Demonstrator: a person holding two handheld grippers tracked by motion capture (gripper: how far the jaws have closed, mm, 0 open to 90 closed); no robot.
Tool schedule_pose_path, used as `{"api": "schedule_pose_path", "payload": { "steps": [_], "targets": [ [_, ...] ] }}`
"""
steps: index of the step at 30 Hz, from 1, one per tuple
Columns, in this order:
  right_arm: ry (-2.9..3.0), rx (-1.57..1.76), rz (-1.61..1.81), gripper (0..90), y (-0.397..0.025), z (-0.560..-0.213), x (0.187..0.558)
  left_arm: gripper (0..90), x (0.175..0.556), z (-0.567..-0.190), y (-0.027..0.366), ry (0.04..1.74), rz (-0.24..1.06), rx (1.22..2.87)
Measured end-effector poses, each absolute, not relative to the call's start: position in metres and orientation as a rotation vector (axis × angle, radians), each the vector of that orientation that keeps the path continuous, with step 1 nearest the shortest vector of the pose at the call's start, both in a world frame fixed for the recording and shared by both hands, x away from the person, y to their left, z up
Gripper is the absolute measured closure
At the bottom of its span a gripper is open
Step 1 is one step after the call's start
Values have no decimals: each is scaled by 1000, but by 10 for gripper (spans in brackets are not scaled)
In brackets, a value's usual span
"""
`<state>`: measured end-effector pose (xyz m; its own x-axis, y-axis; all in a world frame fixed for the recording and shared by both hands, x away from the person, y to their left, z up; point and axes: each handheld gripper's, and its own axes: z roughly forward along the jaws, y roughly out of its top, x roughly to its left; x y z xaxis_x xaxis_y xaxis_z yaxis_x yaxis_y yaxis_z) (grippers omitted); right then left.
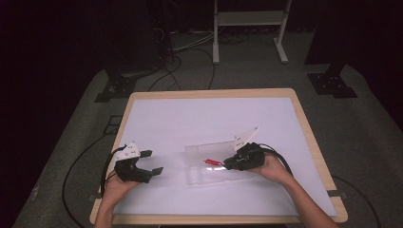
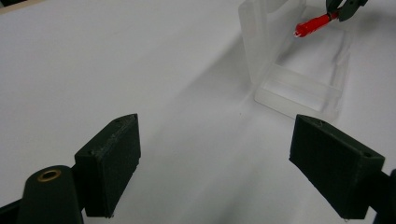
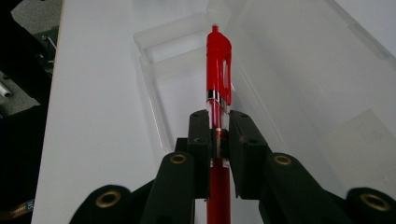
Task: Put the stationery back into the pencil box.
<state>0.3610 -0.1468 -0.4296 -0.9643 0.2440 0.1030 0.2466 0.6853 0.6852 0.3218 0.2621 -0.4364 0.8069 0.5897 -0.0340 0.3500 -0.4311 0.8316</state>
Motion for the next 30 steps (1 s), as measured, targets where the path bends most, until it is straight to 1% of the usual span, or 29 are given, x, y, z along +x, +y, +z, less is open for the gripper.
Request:
{"api": "schedule_pose_path", "payload": {
  "steps": [30],
  "targets": [
    [-2887, -400, -1051, 786, -140, -452, 365, 158, 321, -436, 262, 694, 326, 2055]
  ]
}}
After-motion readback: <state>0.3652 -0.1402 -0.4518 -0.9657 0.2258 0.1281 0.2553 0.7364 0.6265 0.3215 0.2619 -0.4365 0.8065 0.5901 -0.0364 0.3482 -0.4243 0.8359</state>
